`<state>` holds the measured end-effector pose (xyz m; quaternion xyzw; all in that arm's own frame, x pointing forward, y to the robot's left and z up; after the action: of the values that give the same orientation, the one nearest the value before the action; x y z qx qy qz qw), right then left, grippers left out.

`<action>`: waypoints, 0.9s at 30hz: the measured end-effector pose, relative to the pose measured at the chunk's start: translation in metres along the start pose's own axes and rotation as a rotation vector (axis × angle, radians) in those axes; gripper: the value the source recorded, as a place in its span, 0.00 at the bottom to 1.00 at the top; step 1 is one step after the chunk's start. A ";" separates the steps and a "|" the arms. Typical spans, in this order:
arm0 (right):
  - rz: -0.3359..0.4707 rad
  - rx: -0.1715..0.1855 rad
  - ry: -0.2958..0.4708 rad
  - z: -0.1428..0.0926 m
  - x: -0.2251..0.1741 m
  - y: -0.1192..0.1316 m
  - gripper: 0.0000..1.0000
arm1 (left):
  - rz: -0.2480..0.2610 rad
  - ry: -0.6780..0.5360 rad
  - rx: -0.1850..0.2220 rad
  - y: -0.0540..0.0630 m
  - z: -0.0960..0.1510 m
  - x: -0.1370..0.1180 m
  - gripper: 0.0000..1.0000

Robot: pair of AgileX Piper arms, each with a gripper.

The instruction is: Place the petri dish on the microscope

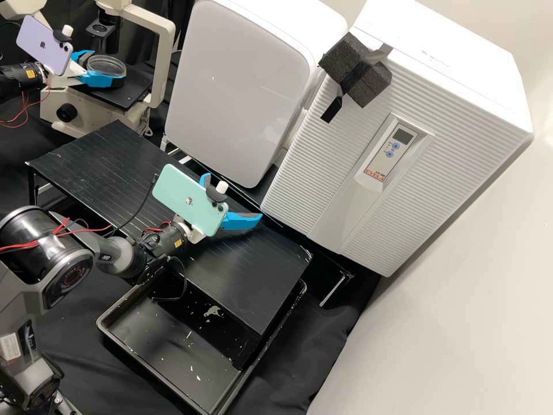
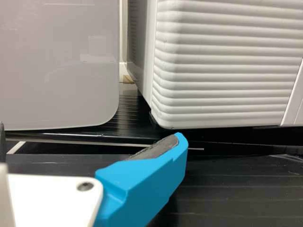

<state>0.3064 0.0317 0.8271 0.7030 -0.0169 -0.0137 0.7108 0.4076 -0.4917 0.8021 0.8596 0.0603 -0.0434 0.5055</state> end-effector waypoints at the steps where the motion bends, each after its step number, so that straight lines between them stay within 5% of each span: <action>1: 0.000 0.000 0.000 0.000 0.000 0.000 1.00 | 0.000 0.000 0.000 0.000 0.000 0.000 1.00; 11: 0.000 0.000 0.000 0.000 0.000 0.000 1.00 | -0.006 -0.018 -0.033 -0.010 -0.001 0.005 1.00; 27: 0.000 0.000 0.000 0.000 0.000 0.000 1.00 | 0.008 -0.044 -0.025 -0.017 -0.001 0.003 1.00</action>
<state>0.3064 0.0317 0.8271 0.7030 -0.0169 -0.0137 0.7108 0.4085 -0.4822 0.7873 0.8524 0.0462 -0.0597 0.5174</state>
